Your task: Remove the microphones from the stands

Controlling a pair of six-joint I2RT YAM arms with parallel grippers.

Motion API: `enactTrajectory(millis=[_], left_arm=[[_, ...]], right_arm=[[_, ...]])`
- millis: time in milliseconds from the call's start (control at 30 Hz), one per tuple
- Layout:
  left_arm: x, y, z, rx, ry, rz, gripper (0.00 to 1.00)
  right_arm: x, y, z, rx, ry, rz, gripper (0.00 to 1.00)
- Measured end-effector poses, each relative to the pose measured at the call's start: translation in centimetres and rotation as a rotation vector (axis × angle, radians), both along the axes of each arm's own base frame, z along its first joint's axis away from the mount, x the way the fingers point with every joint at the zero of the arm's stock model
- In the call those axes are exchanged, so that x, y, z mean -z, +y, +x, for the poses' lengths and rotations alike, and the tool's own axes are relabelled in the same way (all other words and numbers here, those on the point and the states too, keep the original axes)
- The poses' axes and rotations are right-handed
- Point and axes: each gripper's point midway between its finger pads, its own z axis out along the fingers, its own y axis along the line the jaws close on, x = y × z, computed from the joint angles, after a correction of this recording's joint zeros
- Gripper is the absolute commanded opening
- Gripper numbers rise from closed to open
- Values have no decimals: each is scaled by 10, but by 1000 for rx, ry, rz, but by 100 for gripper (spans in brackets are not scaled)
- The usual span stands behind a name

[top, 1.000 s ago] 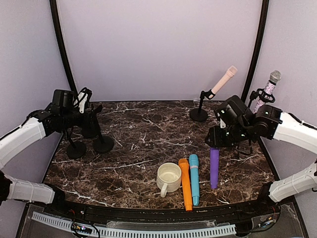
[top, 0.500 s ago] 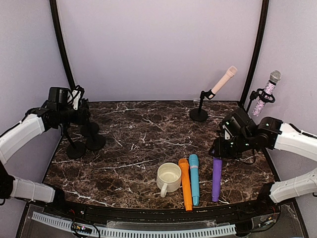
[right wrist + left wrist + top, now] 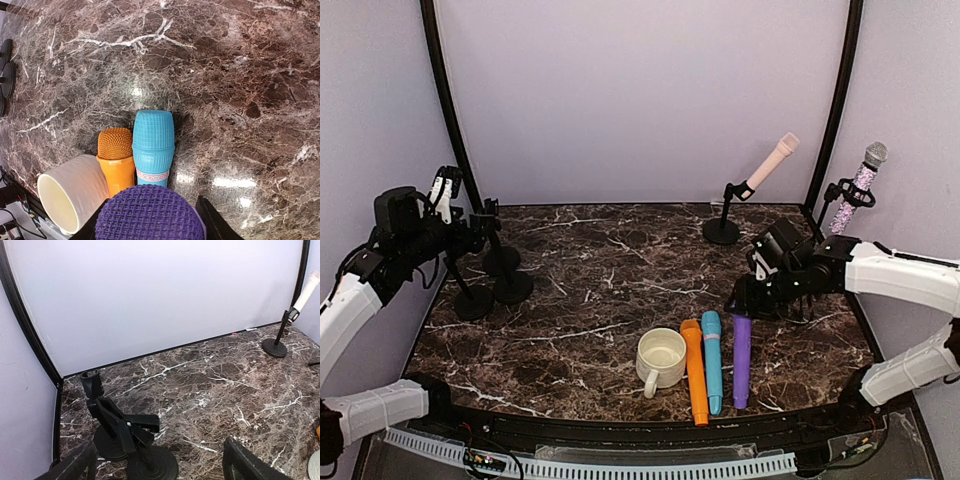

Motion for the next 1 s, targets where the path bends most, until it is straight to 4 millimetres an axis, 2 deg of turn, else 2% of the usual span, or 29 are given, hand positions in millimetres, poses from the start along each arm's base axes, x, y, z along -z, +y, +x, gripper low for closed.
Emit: enactTrajectory(millis=[133,267,533,667,733,1000], left_arm=[[1,-7,-12,50,-42,-22,88],[6,-9,-10,58,-33,-24,88],[7,-10,-10,63,-29,-29,88],[7,-10,-11,64,-33,-29,88],[6,-10,-12,66,-35,-30,89],[8,-13,-14,81,-34,-35,89]], right_arm=[[21,6,1,9,57,-9,28],[43,3,-1,47,100,-17,31],[73,-3,8,165,121,25,37],[89,-3,11,193,147,17,47],[93,-2,12,198,152,15,51],[89,1,19,215,127,38,70]])
